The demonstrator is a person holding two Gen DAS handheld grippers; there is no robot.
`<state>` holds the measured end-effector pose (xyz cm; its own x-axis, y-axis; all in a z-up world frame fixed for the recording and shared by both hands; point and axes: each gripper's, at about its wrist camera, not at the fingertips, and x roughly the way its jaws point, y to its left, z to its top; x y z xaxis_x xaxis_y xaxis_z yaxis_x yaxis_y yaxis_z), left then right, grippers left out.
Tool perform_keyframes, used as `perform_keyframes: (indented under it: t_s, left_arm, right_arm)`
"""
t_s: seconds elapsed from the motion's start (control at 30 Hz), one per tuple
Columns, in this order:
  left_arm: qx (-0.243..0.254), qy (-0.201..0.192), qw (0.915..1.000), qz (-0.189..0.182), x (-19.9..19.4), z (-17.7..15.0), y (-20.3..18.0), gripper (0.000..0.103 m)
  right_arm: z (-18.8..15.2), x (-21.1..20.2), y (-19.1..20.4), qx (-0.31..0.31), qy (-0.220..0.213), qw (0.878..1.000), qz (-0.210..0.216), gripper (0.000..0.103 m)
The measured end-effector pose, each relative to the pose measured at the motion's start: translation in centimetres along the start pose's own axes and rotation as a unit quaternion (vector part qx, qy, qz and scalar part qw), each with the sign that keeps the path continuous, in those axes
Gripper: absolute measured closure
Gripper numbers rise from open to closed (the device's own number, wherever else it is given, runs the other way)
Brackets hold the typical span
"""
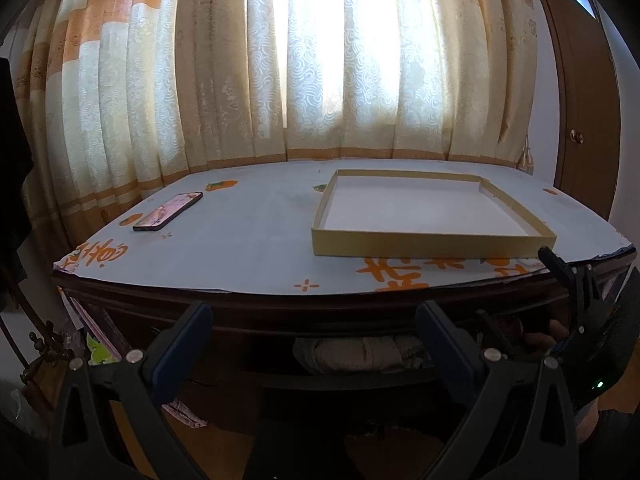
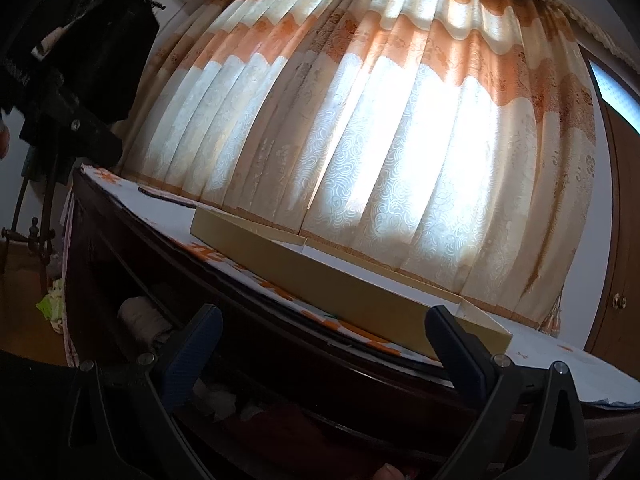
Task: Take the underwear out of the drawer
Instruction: 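Lower both tools from the table toward the open drawer below, then move both tools down into the drawer over the clothes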
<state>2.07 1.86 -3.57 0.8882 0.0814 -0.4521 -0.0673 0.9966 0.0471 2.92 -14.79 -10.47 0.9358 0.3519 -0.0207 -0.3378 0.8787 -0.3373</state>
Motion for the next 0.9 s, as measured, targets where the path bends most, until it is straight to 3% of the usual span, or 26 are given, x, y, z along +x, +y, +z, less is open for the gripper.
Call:
perform_keyframes:
  t_s: [0.9]
  left_arm:
    - [-0.011, 0.004, 0.9999, -0.009, -0.6, 0.4, 0.8, 0.0]
  right_arm:
    - [0.6, -2.9, -1.2, 0.04, 0.05, 0.998, 0.008, 0.001]
